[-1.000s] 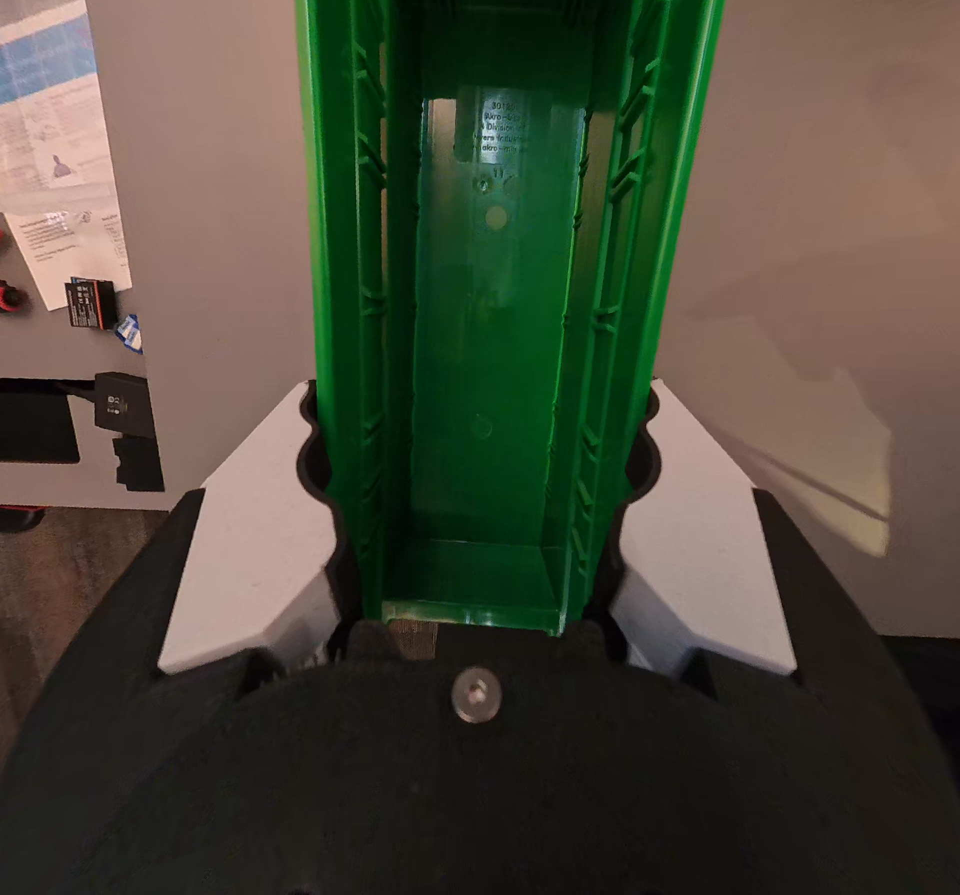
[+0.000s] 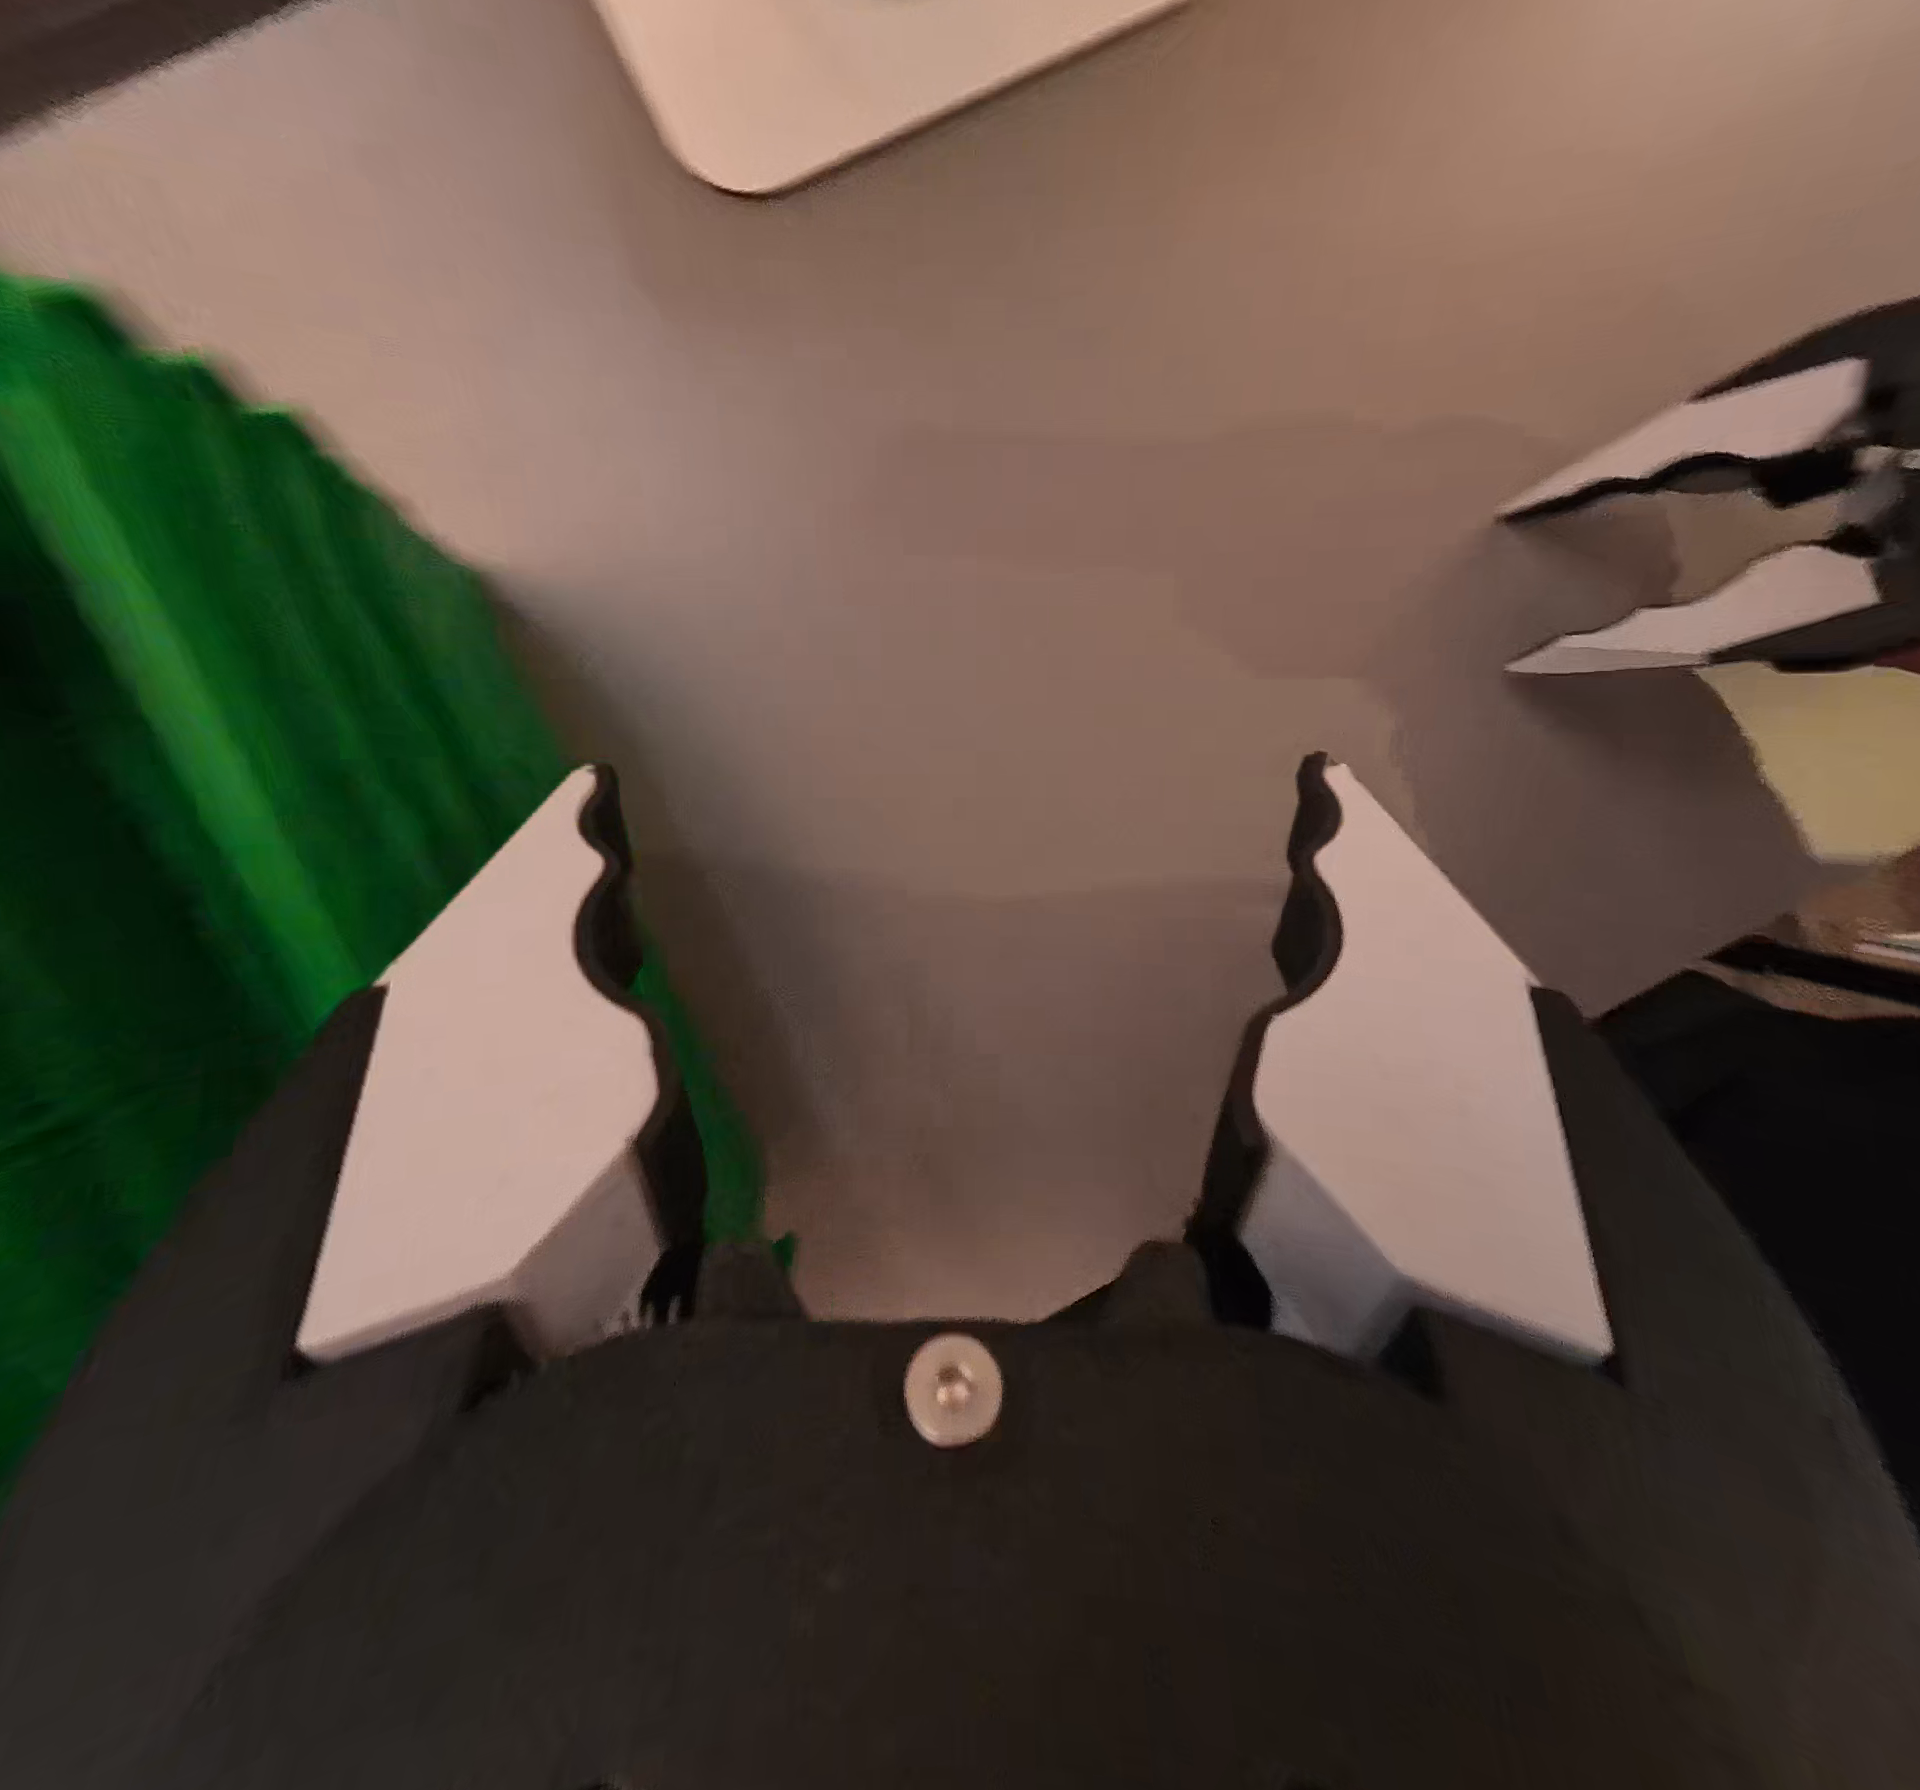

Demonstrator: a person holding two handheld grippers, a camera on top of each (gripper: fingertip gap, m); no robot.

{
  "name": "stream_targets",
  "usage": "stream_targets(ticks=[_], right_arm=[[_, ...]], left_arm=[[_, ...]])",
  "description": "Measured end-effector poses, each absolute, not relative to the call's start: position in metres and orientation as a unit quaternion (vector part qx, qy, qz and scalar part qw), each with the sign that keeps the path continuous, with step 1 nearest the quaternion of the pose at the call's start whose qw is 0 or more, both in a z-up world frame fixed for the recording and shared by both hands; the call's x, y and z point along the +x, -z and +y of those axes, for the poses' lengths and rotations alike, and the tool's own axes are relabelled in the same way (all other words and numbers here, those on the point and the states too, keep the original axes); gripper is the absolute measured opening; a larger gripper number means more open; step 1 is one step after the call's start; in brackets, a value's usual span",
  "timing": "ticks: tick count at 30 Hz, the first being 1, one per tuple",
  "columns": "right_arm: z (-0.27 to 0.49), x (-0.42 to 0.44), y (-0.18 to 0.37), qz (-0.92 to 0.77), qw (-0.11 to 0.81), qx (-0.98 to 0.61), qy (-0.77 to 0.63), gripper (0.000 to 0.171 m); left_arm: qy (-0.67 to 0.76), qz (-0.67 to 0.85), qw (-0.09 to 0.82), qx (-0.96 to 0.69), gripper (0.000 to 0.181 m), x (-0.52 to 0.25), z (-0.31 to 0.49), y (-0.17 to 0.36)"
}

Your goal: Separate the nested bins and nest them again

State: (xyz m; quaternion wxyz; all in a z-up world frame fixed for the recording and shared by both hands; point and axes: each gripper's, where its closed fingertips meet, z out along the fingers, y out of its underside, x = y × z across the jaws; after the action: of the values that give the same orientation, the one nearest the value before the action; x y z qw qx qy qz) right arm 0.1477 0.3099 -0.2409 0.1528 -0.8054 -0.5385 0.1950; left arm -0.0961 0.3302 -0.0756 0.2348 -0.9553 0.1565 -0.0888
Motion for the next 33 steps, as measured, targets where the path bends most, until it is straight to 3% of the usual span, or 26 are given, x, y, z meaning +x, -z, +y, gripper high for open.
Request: stream_targets(ticks=[3,6,10,13,18,20,21,23,33], right_arm=[[0.313,0.143,0.244,-0.552,0.197,-0.79,-0.178,0.061],[0.313,0.136,0.244,-0.542,0.251,-0.779,-0.191,0.052],[0.319,0.135,0.243,-0.5,0.257,-0.802,-0.201,0.041],[0.319,0.132,0.242,-0.493,0.259,-0.803,-0.214,0.043],[0.317,0.126,0.242,-0.492,0.276,-0.797,-0.216,0.056],[0.316,0.122,0.244,-0.486,0.288,-0.798,-0.209,0.078],[0.315,0.12,0.246,-0.488,0.293,-0.798,-0.199,0.097],[0.311,0.116,0.249,-0.489,0.3,-0.797,-0.19,0.11],[0.311,0.11,0.25,-0.485,0.305,-0.797,-0.191,0.122]], left_arm=[[0.131,0.185,0.214,-0.95,0.124,-0.048,0.325,0.114],[0.148,0.203,0.179,-0.951,0.132,-0.017,0.313,0.161],[0.131,0.225,0.155,-0.953,0.145,-0.004,0.302,0.207],[0.119,0.226,0.151,-0.955,0.149,-0.002,0.298,0.23],[0.08,0.246,0.159,-0.953,0.152,-0.005,0.299,0.255],[0.058,0.262,0.157,-0.95,0.158,-0.008,0.298,0.261],[0.052,0.266,0.157,-0.95,0.158,-0.009,0.298,0.262],[0.049,0.264,0.163,-0.949,0.158,-0.01,0.299,0.262],[0.05,0.265,0.169,-0.948,0.158,-0.011,0.3,0.262]])
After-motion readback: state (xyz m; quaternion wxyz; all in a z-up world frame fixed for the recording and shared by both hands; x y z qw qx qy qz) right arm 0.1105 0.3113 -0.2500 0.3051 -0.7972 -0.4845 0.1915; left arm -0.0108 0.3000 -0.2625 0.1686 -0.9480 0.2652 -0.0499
